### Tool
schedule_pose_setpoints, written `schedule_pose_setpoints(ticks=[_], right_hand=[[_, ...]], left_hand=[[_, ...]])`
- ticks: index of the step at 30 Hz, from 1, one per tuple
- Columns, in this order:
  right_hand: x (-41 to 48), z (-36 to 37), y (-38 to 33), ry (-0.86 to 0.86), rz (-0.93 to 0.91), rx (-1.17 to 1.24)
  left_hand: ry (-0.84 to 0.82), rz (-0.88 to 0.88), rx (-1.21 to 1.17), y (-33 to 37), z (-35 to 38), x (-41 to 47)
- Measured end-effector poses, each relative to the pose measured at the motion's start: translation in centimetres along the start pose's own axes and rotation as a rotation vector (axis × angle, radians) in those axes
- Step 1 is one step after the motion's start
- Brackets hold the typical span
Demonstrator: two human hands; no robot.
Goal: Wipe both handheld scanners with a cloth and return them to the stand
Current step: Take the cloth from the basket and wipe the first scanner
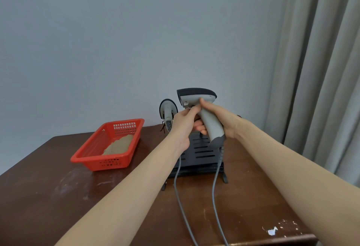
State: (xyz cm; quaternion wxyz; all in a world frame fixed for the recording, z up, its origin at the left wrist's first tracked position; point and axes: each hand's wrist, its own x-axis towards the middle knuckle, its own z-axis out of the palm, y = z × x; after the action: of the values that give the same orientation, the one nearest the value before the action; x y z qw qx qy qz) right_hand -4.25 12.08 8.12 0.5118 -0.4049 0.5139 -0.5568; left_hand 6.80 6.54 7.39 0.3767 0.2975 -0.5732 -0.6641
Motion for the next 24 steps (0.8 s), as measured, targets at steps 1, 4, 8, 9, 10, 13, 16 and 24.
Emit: schedule_pose_setpoints(ticks=[1, 4, 8, 9, 10, 13, 16, 24], right_hand=[[-0.1, -0.1, 0.0, 0.000, 0.013, 0.012], [-0.2, -0.6, 0.2, -0.012, 0.026, 0.015], [-0.5, -1.6, 0.3, -0.029, 0.045, 0.016], [-0.5, -1.8, 0.4, -0.043, 0.053, 0.037], [-0.5, -1.9, 0.4, -0.060, 0.062, 0.049], [-0.5, -2.1, 0.8, -0.112, 0.080, 0.018], [-0.2, -2.2, 1.2, -0.166, 0.079, -0.029], [0.8, -1.7, 1.5, -0.149, 0.083, -0.054]], left_hand=[[-0.009, 0.007, 0.027, -0.1, -0.1, -0.1], [-0.037, 0.056, 0.163, -0.4, -0.9, -0.4], [-0.026, 0.055, 0.240, -0.8, -2.9, -0.2], [0.004, 0.035, 0.199, -0.7, -3.6, 0.1], [0.040, 0.015, 0.136, -0.5, -4.3, 0.3], [0.137, -0.015, -0.064, 0.6, -5.9, 1.0], [0.193, -0.003, -0.173, 1.4, -6.9, 1.6], [0.240, -0.003, -0.190, 1.3, -7.7, 2.1]])
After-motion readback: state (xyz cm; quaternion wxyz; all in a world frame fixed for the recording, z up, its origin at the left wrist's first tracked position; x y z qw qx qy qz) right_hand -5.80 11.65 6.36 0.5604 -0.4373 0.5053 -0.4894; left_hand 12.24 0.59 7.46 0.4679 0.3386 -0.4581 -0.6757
